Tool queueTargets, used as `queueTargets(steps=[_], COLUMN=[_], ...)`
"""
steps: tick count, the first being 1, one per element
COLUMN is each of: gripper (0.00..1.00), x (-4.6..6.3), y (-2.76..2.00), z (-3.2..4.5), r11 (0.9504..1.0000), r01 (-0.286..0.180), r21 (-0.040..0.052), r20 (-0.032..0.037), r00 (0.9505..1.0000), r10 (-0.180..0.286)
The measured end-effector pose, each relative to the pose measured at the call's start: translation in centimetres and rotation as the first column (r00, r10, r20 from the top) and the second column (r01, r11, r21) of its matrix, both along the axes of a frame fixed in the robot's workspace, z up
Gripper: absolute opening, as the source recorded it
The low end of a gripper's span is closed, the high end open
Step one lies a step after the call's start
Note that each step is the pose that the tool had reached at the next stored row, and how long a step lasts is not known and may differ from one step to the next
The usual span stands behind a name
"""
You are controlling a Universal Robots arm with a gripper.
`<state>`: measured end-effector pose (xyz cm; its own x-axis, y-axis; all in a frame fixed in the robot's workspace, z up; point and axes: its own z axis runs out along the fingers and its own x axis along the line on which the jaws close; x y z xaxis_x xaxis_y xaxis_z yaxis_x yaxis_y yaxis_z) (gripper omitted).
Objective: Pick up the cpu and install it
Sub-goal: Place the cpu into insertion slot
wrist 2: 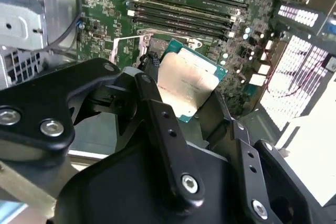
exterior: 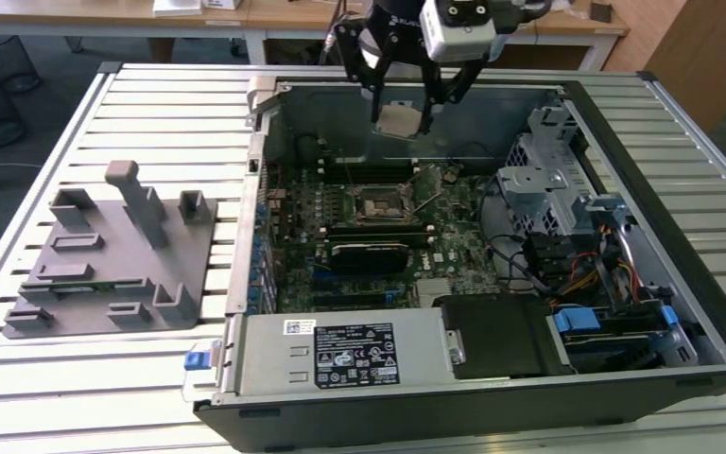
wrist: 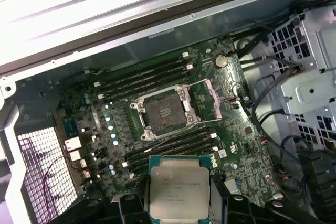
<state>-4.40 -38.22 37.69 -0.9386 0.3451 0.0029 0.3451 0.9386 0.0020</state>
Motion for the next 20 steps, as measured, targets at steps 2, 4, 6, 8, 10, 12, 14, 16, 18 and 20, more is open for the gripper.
queueTargets(steps=[2,4,6,8,10,12,14,16,18,20], gripper=[0.54,0.54,0.54,0.54,0.54,0.54,0.54,0.54,0.54,0.54], x=[0.00,0.00,0.00,0.00,0.00,0.00,0.00,0.00,0.00,0.00], y=[0.00,0.00,0.01,0.00,0.00,0.00,0.00,0.00,0.00,0.00], z=[-0.02,-0.05,-0.09,-0.14,-0.18,-0.22,-0.25,-0.28,-0.32,-0.35], r11=[0.9994,0.9978,0.9950,0.9911,0.9861,0.9807,0.9748,0.9680,0.9608,0.9530], r01=[0.034,0.067,0.100,0.133,0.166,0.196,0.223,0.251,0.277,0.303], r21=[-0.0008,-0.0014,-0.0018,-0.0021,-0.0025,-0.0029,-0.0033,-0.0036,-0.0038,-0.0042], r20=[0.0000,0.0000,0.0000,0.0001,0.0001,0.0002,0.0003,0.0004,0.0004,0.0005], r00=[0.9994,0.9978,0.9950,0.9911,0.9861,0.9807,0.9748,0.9680,0.9608,0.9530], r10=[-0.034,-0.067,-0.100,-0.133,-0.166,-0.196,-0.223,-0.251,-0.277,-0.303])
